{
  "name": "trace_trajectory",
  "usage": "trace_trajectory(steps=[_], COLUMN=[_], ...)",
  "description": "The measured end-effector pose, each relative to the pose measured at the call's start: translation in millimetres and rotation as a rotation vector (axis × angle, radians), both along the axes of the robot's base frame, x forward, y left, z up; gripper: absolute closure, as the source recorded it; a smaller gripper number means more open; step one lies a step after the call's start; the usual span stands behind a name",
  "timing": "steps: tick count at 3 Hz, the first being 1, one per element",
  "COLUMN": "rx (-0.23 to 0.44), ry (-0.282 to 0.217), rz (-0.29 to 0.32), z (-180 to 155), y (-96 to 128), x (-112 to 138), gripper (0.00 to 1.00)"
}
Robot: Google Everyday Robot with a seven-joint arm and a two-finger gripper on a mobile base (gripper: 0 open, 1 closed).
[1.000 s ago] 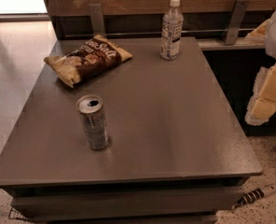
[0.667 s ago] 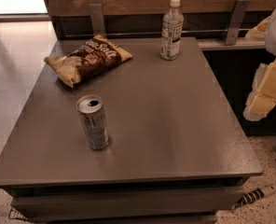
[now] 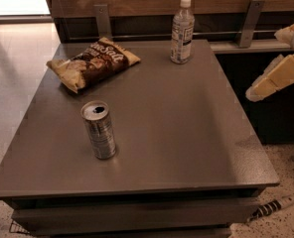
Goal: Pick blue plastic bottle
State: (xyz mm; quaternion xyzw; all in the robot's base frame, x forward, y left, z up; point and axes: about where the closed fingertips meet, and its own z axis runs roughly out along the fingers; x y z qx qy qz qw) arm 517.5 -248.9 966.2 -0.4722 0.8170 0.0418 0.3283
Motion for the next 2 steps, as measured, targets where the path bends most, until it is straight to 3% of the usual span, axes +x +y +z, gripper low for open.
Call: trace_trajectory(steps=[1, 2], rx=[0.195, 0.327], ry=[-0.144, -0.276], rz=[-0.040, -0.042], z=[7, 22], y=[3, 10], x=[54, 105], gripper=[0.00, 0.00])
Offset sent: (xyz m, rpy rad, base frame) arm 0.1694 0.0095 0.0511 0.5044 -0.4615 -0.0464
